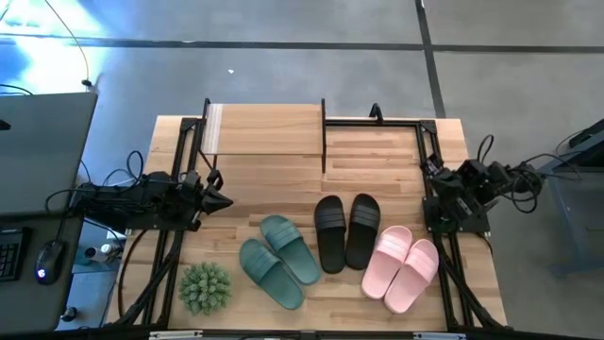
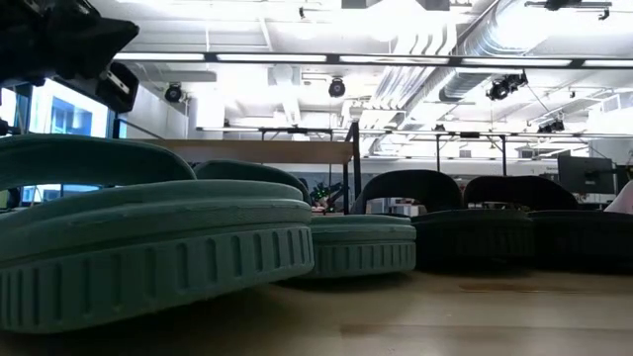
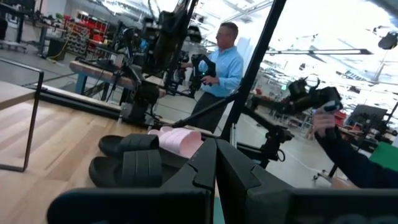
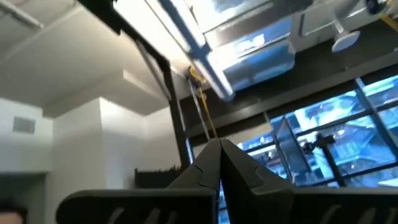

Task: Pick and place slides into the shelf
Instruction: Put the right black slide onto the shelf

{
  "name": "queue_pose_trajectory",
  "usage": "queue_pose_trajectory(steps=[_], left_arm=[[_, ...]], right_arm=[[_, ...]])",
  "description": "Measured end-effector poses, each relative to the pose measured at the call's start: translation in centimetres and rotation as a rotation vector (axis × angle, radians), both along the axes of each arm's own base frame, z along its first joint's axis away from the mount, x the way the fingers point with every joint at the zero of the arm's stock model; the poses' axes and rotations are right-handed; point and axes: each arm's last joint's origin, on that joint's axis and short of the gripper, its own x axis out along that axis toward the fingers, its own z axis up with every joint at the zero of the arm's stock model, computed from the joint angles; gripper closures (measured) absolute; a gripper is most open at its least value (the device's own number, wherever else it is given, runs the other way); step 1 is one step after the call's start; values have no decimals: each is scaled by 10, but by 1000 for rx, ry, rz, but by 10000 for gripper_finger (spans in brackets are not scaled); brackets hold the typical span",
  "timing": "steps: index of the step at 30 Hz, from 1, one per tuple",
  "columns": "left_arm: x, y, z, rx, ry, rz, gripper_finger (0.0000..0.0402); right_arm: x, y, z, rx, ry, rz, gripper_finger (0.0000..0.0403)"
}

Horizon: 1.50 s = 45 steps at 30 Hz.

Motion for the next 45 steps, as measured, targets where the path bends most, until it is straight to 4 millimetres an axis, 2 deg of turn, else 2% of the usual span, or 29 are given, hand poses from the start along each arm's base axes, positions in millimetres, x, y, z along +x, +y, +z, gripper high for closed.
queue_pose_trajectory(steps=[4,10,15,18,21,26,31,35,45], left_arm=[[0,0,0,0,3,0,401],[0,0,0,0,3,0,401],[0,0,-1,-1,13,0,401],[0,0,-2,-4,23,0,401],[0,0,-2,-6,25,0,401],[0,0,-3,-6,27,-1,401],[0,0,-3,-6,29,-1,401],[0,0,-3,-6,29,3,401],[0,1,-3,-10,29,26,401]], right_arm=[[14,7,29,-62,69,44,403],[54,24,77,-164,246,94,403],[85,37,115,-185,493,16,403],[97,44,129,-210,686,-90,403],[105,52,132,-206,869,-236,403],[107,62,122,-152,1096,-432,403],[112,82,100,-105,1253,-463,403],[121,101,92,-131,1305,-455,403],[137,134,108,-263,1459,-646,403]])
